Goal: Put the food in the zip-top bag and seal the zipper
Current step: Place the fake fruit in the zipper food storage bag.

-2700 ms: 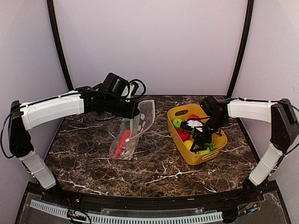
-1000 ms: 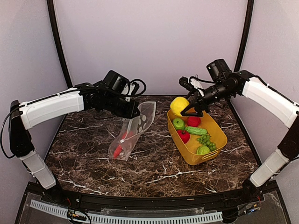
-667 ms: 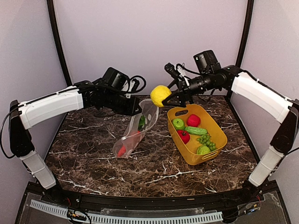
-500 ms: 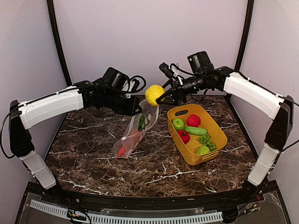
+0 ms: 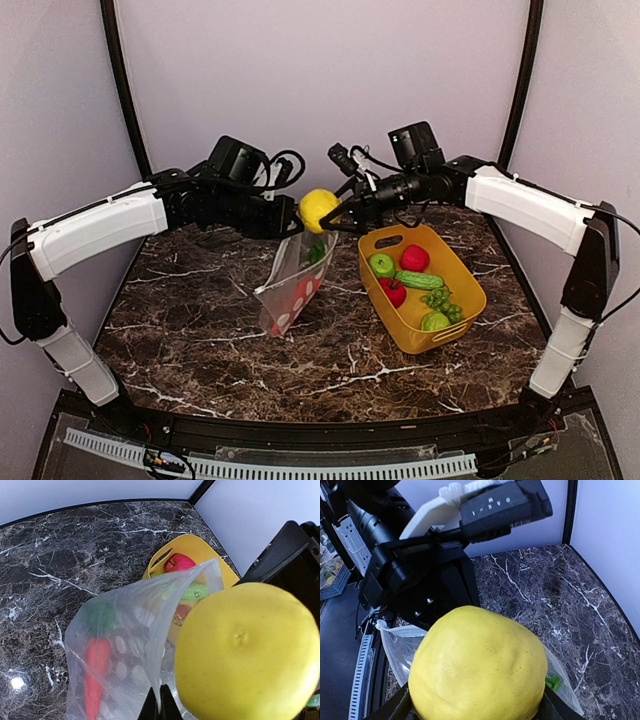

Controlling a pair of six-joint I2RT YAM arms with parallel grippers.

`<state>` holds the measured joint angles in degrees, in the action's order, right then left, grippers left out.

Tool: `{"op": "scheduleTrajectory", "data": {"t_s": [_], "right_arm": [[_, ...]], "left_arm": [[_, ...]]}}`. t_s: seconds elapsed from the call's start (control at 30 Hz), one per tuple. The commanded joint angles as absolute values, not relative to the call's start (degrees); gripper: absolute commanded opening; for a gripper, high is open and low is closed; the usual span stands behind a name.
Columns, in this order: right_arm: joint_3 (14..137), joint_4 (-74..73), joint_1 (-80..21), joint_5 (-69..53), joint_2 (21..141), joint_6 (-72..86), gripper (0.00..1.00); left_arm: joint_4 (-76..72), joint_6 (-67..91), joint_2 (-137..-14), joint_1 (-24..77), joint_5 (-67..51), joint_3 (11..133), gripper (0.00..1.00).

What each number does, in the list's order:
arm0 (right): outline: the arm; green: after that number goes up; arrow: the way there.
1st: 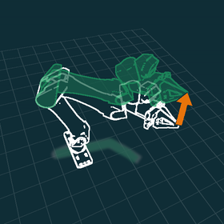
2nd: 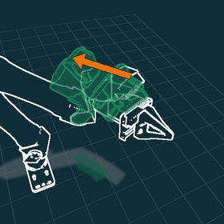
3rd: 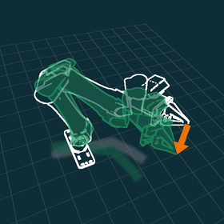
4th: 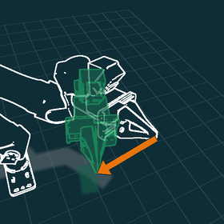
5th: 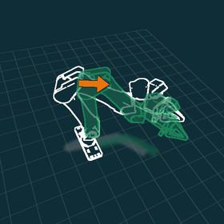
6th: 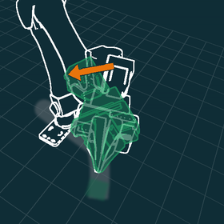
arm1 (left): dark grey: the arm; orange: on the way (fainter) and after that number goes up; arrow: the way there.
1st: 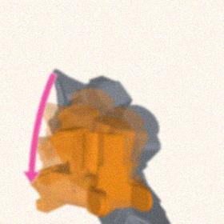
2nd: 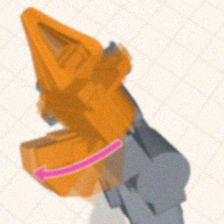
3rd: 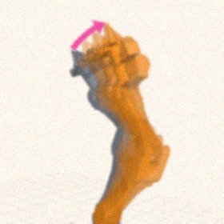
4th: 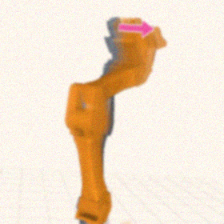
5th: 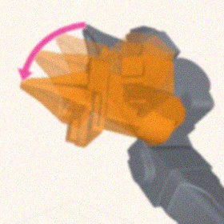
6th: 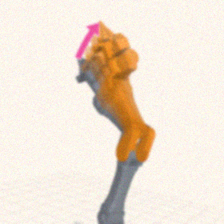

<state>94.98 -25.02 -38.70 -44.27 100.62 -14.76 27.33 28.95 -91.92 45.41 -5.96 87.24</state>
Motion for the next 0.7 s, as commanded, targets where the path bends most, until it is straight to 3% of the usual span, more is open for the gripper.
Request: {"op": "scheduleTrajectory", "data": {"t_s": [0.0, 0.33, 0.67], "right_arm": [[92.4, -21.6, -39.3, -43.0, 100.5, -13.6, 0.49], [90.2, -22.2, -40.1, -40.4, 100.8, -14.3, 0.51], [90.8, -24.6, -41.2, -36.4, 101.3, -15.4, 0.62]], "left_arm": [[26.1, 30.0, -89.4, 45.3, -6.2, 87.0, 0.01], [25.6, 30.2, -89.3, 45.3, -4.9, 87.0, 0.01], [25.2, 30.1, -88.9, 45.3, -4.2, 86.3, 0.01]]}}
